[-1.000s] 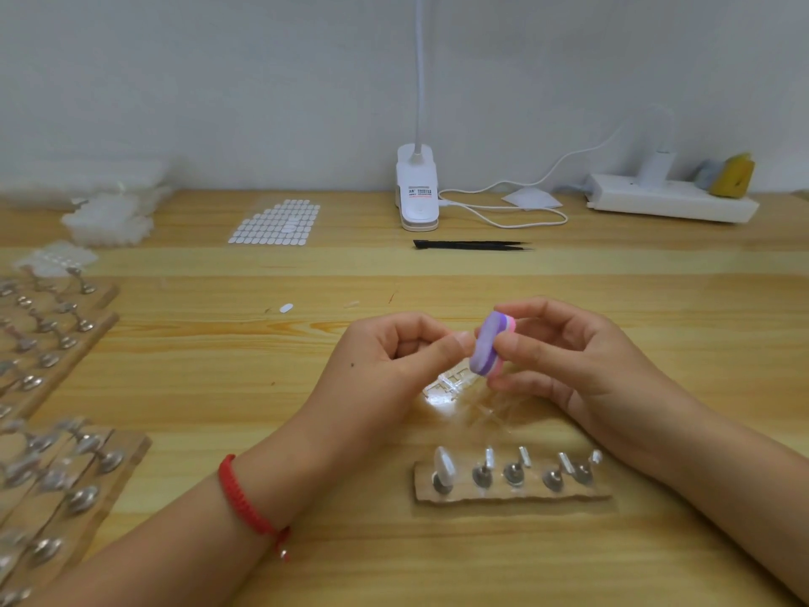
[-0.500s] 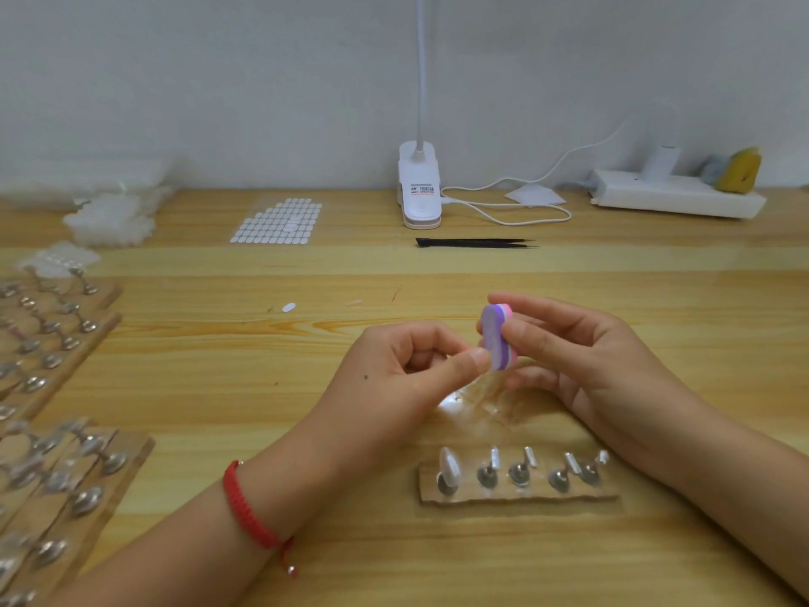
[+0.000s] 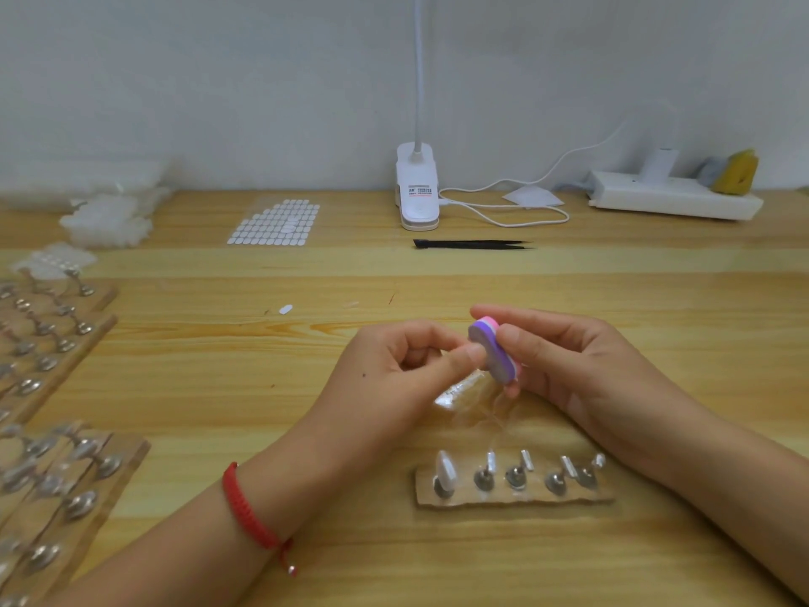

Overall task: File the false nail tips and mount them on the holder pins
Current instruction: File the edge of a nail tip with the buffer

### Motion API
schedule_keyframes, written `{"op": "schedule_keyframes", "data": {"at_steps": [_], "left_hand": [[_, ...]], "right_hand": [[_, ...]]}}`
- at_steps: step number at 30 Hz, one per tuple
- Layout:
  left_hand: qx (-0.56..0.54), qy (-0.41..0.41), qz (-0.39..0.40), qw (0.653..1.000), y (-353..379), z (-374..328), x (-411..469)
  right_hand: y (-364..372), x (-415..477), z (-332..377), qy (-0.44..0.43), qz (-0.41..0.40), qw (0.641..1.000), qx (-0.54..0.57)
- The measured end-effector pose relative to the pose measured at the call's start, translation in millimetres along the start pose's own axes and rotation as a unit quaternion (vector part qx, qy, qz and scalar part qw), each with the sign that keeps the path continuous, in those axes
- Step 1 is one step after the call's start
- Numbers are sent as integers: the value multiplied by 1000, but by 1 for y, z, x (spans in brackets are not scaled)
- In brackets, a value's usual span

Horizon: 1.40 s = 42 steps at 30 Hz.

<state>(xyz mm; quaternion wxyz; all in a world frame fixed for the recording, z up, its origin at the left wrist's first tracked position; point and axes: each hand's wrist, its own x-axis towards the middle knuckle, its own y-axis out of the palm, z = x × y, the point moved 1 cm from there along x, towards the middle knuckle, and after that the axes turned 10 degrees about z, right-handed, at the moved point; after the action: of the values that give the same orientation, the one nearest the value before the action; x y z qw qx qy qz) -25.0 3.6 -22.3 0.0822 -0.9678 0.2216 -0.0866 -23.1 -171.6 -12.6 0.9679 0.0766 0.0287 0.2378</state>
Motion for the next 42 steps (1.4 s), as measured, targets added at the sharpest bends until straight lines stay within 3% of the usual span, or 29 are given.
{"op": "schedule_keyframes", "data": {"at_steps": [2, 6, 9, 13, 17, 21, 25, 29, 33, 37, 42], "left_hand": [[11, 1, 25, 1000, 2, 0, -1], [-32, 2, -6, 999, -2, 1, 1], [8, 3, 46, 999, 5, -1, 0], [-36, 16, -35, 999, -2, 2, 1], [12, 9, 49, 999, 5, -1, -1], [-9, 10, 4, 1000, 1, 2, -1], [25, 11, 28, 999, 5, 1, -2], [-34, 6, -35, 999, 0, 1, 0], [104, -8, 42, 994, 9, 2, -3], [-6, -14, -9, 1000, 3, -4, -1], [-77, -18, -49, 996, 0, -10, 0]], "right_hand": [[0, 1, 0, -1, 1, 1000, 5], [0, 0, 2, 1, 27, 999, 23], [0, 0, 1, 5, 23, 1000, 9], [1, 0, 2, -5, 13, 999, 32], [2, 0, 2, 8, 19, 1000, 3], [1, 0, 3, 6, 12, 1000, 3], [2, 0, 3, 5, 15, 1000, 1], [1, 0, 3, 4, 9, 1000, 17], [1, 1, 2, 2, -16, 1000, 9], [-5, 1, 4, -10, -57, 993, 103], [-1, -1, 5, -6, -9, 998, 54]]}}
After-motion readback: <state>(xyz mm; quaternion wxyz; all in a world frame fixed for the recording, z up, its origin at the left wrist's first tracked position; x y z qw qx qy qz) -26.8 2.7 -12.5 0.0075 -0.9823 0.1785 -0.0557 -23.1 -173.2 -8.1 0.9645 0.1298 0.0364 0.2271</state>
